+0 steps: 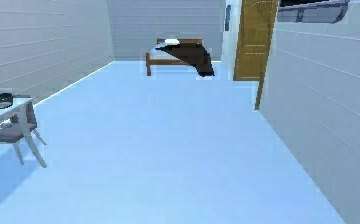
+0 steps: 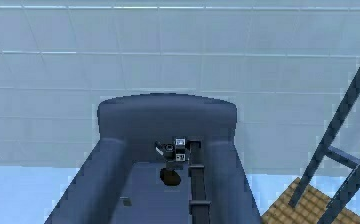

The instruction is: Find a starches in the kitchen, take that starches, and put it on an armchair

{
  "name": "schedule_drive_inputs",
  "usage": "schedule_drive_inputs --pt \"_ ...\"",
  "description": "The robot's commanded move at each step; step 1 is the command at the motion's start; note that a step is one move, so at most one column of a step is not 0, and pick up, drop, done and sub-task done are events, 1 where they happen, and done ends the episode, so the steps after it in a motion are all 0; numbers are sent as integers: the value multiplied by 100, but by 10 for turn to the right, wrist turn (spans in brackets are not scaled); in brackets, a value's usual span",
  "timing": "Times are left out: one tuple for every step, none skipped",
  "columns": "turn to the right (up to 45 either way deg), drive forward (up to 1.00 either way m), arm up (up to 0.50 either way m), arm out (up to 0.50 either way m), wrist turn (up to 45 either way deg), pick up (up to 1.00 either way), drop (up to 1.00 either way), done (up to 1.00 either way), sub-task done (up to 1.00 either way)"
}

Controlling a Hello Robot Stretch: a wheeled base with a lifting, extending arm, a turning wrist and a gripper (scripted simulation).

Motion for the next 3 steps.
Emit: schedule_drive_inputs --pt "0 0 10 0 0 0 0 0 0" --pt "0 0 0 -8 0 0 0 0 0" --pt "0 0 0 0 0 0 0 100 0"
